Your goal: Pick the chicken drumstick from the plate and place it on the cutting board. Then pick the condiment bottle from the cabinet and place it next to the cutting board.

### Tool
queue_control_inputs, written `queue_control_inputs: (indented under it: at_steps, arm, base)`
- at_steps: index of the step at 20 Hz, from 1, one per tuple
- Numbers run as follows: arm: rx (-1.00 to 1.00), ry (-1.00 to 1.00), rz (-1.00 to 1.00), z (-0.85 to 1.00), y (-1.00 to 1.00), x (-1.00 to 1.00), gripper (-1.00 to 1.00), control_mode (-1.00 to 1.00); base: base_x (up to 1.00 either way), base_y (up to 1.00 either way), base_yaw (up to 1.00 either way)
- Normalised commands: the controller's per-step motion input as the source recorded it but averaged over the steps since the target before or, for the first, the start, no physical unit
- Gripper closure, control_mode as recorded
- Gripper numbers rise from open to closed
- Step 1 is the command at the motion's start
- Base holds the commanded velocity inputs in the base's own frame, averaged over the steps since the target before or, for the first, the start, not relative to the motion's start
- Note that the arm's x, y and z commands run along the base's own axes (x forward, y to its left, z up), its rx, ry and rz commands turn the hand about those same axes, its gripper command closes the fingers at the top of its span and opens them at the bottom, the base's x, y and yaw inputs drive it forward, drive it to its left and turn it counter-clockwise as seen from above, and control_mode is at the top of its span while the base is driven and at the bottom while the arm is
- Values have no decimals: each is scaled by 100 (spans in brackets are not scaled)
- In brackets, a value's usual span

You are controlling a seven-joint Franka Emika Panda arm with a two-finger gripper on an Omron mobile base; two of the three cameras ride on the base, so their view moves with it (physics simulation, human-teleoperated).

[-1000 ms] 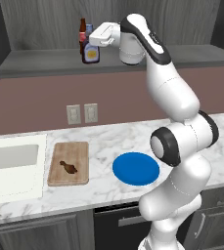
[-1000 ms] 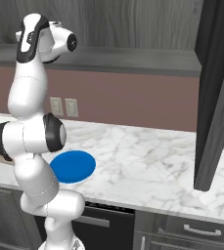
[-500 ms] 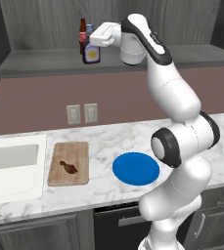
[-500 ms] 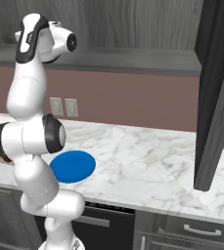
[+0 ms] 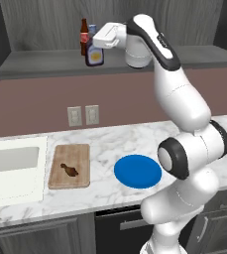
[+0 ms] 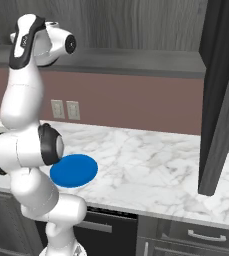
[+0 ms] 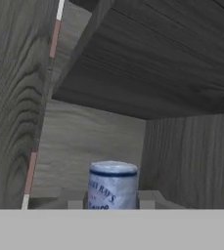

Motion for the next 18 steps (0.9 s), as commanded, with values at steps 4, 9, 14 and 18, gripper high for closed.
queue_control_inputs:
  at_steps: [4, 9, 14, 18]
  arm:
    - [0, 0, 0, 0, 0, -37, 100, -100]
    - [0, 0, 0, 0, 0, -40, 100, -100]
    - [0, 0, 0, 0, -1, -44, 100, -100]
    - [0, 0, 0, 0, -5, -44, 100, -100]
  base:
    - [0, 0, 0]
    - [0, 0, 0]
    - [0, 0, 0]
    - [0, 0, 0]
